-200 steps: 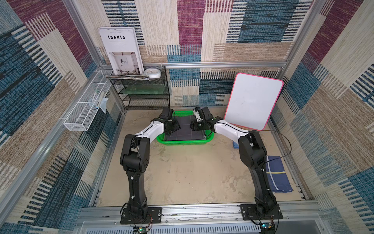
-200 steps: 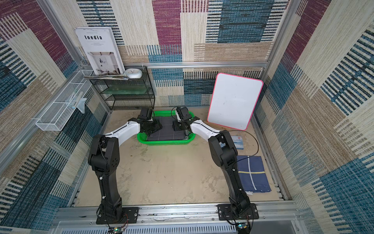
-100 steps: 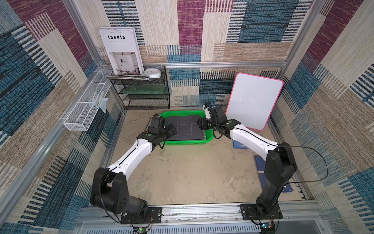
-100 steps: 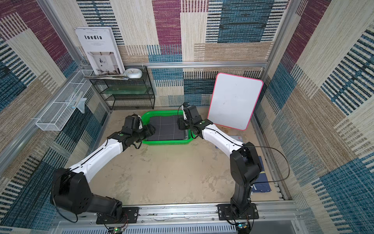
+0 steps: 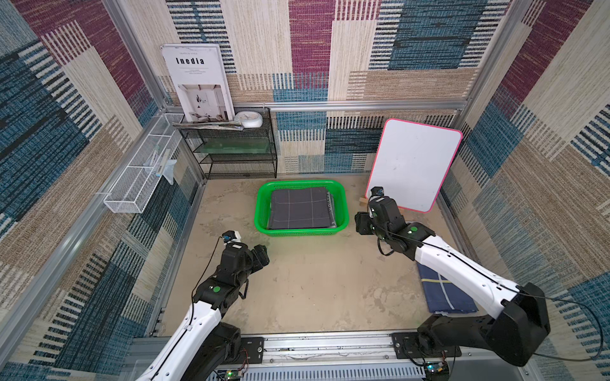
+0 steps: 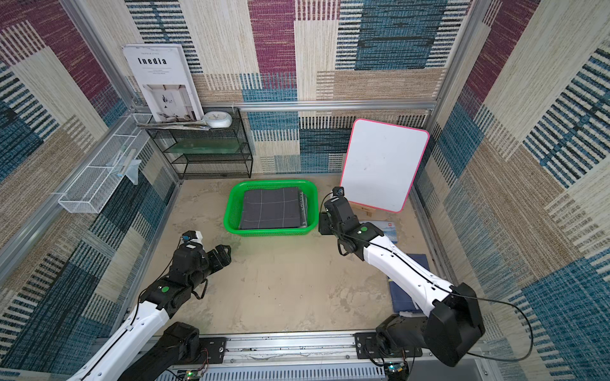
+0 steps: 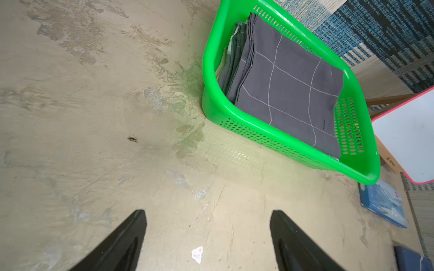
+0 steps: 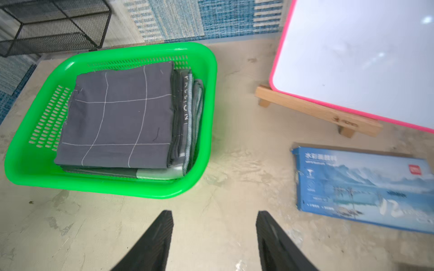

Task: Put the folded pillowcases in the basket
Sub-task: Move the pillowcase to the center of the board.

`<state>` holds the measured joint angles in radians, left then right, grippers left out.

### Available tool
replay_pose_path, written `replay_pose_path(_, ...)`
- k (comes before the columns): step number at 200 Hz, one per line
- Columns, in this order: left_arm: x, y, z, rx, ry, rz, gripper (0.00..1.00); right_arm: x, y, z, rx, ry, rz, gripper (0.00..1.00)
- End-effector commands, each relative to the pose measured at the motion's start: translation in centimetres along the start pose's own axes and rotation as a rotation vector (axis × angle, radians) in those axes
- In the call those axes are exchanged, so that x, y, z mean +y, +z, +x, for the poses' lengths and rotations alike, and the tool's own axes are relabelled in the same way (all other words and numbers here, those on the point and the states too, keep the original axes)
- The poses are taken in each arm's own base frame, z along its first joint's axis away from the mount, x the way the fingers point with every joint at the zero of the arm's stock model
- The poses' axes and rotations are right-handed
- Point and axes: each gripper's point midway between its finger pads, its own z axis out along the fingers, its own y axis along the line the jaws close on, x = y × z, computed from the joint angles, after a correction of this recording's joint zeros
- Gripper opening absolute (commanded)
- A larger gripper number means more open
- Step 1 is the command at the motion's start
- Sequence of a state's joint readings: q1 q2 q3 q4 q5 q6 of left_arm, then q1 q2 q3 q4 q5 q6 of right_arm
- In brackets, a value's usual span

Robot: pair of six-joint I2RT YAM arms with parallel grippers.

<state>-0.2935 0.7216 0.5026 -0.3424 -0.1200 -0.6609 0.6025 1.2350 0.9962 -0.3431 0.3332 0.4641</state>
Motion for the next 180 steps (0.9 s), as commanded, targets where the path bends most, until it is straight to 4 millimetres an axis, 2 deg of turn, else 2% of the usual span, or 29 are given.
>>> replay_pose_path(1,-0.1,-0.3,0.0,-0.007,0.023,0.015,0.95,-2.5,-1.2,0.2,-0.085,0.074,0.076,0.68)
replay_pose_path(14,-0.3,-0.5,-0.1,-0.007,0.021,0.024,0.99,-4.5,-1.3,1.2,-0.085,0.102,0.153,0.72)
replay_pose_path(39,-0.7,-1.2,-0.3,-0.009,0.025,0.047,0.99,-8.2,-0.8,3.8,-0.006,0.164,0.325,0.76)
replay_pose_path(62,-0.5,-1.7,-0.3,-0.022,0.011,0.050,0.99,-12.2,-1.4,5.7,0.038,0.258,0.485,0.81)
replay_pose_path(92,-0.3,-2.1,-0.4,-0.030,0.003,0.045,0.99,-16.4,-1.6,8.2,0.089,0.433,0.551,0.85)
replay_pose_path(125,-0.1,-2.1,-0.4,-0.025,0.004,0.029,0.99,-20.6,-0.5,11.0,0.203,0.578,0.583,0.86)
replay_pose_path(149,-0.2,-1.9,-0.2,-0.015,0.003,0.031,0.99,-22.0,0.1,12.7,0.264,0.646,0.589,0.86)
replay_pose_path(180,-0.1,-1.6,0.0,-0.008,-0.001,0.027,0.99,-22.1,1.2,13.8,0.264,0.699,0.523,0.86)
